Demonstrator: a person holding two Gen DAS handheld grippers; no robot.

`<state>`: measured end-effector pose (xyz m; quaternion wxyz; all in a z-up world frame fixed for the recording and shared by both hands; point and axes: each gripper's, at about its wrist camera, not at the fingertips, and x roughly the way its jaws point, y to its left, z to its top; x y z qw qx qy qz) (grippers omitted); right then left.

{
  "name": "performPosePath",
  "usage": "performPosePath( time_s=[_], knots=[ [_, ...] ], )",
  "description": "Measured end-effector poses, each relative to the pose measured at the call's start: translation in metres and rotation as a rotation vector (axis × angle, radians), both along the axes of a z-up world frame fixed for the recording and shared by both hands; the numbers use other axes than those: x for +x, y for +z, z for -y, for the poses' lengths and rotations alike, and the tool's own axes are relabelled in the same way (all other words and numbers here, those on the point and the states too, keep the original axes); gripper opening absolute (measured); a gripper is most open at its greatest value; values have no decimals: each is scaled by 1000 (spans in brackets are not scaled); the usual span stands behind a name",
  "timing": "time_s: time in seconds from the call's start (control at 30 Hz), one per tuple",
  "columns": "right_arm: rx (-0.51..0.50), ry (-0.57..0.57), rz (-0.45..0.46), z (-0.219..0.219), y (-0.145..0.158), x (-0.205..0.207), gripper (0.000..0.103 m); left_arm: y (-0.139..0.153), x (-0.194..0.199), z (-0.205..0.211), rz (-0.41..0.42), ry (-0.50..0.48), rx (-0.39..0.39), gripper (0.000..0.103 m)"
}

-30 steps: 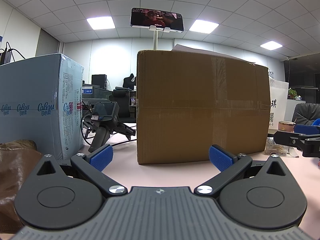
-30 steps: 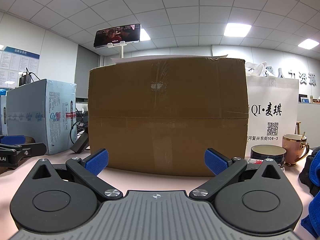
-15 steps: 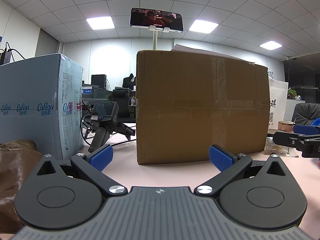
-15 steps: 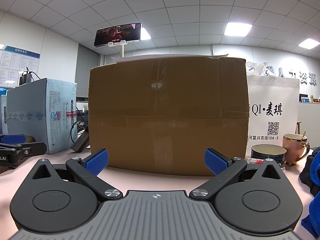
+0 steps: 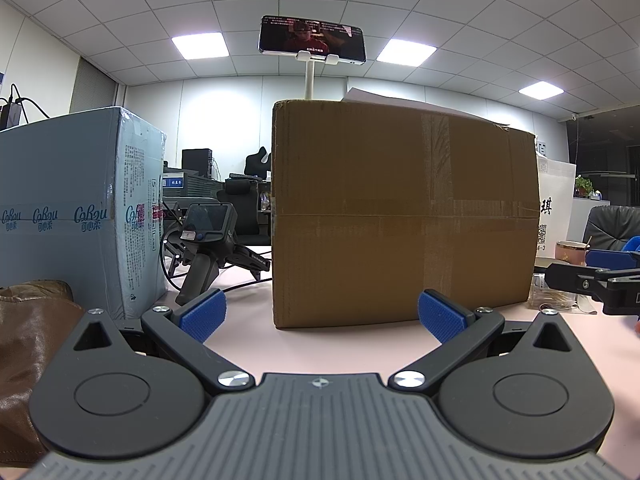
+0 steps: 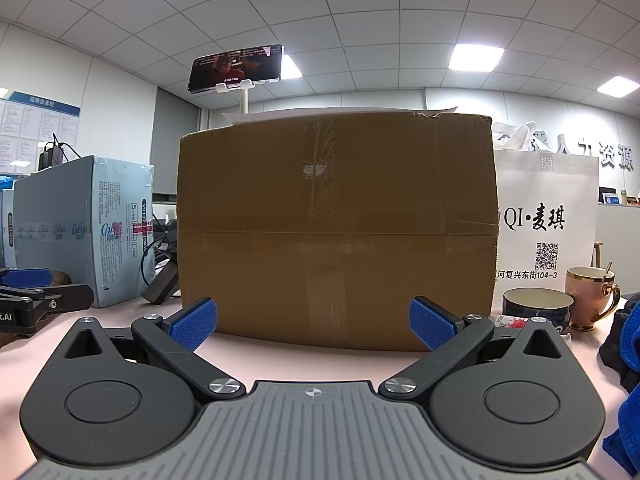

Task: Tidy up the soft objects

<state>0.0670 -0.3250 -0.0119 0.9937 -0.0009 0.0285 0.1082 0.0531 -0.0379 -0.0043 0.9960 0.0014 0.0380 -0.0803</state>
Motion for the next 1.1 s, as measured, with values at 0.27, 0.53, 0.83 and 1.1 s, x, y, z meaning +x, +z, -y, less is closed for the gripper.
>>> performPosePath(
  time_s=[0.27,0.53,0.83,1.1],
  knots=[
    [1,0,1,-1,-1,0,103,0,0,0,2,-1,1,103],
    [0,1,0,0,0,1,103,0,-1,0,2,-2,2,103],
    [0,2,-1,0,0,2,103,0,-1,0,3,-3,2,103],
    [-1,2,-2,0,-1,2,103,0,-2,0,5,-7,2,103]
  ],
)
